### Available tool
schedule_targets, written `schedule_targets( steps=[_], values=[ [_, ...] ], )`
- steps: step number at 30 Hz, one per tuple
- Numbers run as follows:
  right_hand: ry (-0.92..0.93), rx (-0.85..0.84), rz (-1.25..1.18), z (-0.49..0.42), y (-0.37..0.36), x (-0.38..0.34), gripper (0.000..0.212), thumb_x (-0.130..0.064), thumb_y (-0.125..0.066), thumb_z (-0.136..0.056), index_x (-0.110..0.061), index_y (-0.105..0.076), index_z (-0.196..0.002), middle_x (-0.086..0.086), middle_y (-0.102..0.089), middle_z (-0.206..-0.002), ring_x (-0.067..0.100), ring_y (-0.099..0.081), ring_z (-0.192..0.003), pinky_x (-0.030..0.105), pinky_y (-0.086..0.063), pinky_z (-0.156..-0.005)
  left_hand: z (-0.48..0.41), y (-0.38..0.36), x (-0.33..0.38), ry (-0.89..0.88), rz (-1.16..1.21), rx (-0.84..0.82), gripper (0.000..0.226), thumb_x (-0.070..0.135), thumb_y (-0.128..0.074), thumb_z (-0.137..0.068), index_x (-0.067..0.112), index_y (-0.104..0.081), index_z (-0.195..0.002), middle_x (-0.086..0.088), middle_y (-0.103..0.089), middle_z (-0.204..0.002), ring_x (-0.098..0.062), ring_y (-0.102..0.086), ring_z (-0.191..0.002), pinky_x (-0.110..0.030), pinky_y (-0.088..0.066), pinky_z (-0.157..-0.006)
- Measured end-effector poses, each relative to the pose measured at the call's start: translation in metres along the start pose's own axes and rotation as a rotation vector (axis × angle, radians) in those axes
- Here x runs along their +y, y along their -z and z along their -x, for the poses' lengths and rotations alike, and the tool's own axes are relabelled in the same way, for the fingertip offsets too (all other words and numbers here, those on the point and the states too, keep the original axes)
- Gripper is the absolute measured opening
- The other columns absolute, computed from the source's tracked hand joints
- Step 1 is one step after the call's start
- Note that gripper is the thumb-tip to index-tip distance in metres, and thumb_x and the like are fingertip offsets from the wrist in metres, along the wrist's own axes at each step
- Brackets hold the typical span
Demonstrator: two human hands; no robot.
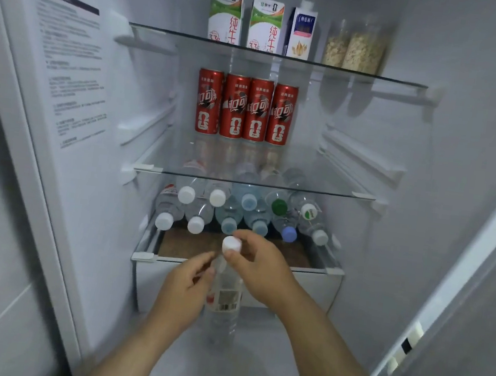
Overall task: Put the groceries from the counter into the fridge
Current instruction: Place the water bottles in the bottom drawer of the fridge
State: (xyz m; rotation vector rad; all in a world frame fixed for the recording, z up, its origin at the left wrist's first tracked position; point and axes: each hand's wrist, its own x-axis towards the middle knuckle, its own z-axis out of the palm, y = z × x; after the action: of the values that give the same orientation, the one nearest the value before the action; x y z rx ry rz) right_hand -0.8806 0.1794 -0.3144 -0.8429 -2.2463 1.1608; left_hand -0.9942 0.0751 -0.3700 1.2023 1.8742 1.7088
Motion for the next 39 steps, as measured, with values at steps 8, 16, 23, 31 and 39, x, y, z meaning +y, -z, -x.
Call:
schedule_targets(
  steps=[8, 16, 23, 31, 39],
  values=[
    [0.005, 0.078, 0.008, 0.014, -0.002, 0.002, 0.032, -0.029, -0.068, -0.091, -0.032, -0.057, -0.121, -0.013, -0.065, -0.115, 0.004, -0.058, -0.109, 0.021, -0.044, -0.083, 0.021, -0.005, 0.007, 0.015, 0.051, -0.024, 0.038, 0.006, -0.056, -0.096, 0.042, -0.06, -0.109, 0.028, -0.07, -0.1, 0.005, -0.065, -0.096, -0.011, -0.05, -0.071],
    [0.034, 0.12, -0.042, 0.028, -0.001, 0.002, 0.027, -0.024, -0.068, -0.091, -0.036, -0.06, -0.113, -0.015, -0.065, -0.108, -0.001, -0.058, -0.103, 0.017, -0.043, -0.079, 0.026, -0.003, 0.004, 0.074, 0.005, -0.09, 0.039, 0.01, -0.074, -0.084, 0.04, -0.063, -0.107, 0.026, -0.07, -0.101, 0.004, -0.066, -0.096, -0.017, -0.053, -0.079],
    [0.04, 0.345, -0.301, 0.037, 0.028, -0.005, 0.024, -0.015, -0.067, -0.091, -0.037, -0.062, -0.099, -0.009, -0.071, -0.1, 0.003, -0.067, -0.089, 0.022, -0.052, -0.074, 0.044, 0.007, -0.025, 0.171, -0.151, -0.179, 0.049, 0.031, -0.083, -0.074, 0.047, -0.058, -0.113, 0.036, -0.062, -0.108, 0.009, -0.058, -0.103, -0.018, -0.048, -0.087],
    [0.029, 0.52, -0.64, 0.034, 0.055, -0.018, 0.02, -0.014, -0.062, -0.096, -0.031, -0.062, -0.106, -0.003, -0.072, -0.103, 0.02, -0.071, -0.096, 0.05, -0.061, -0.079, 0.024, 0.017, -0.005, 0.212, 0.217, 0.059, 0.031, 0.0, -0.066, -0.089, 0.026, -0.068, -0.108, -0.001, -0.074, -0.094, -0.016, -0.071, -0.085, -0.032, -0.058, -0.075],
    [-0.107, 0.576, -0.734, 0.016, 0.051, 0.003, 0.014, -0.013, -0.057, -0.099, -0.018, -0.063, -0.111, 0.008, -0.068, -0.108, 0.025, -0.07, -0.097, 0.044, -0.061, -0.079, -0.015, 0.017, 0.02, 0.123, 0.135, 0.262, 0.031, 0.003, -0.067, -0.089, 0.02, -0.067, -0.115, 0.018, -0.07, -0.081, -0.007, -0.062, -0.079, -0.043, -0.058, -0.077]
  ],
)
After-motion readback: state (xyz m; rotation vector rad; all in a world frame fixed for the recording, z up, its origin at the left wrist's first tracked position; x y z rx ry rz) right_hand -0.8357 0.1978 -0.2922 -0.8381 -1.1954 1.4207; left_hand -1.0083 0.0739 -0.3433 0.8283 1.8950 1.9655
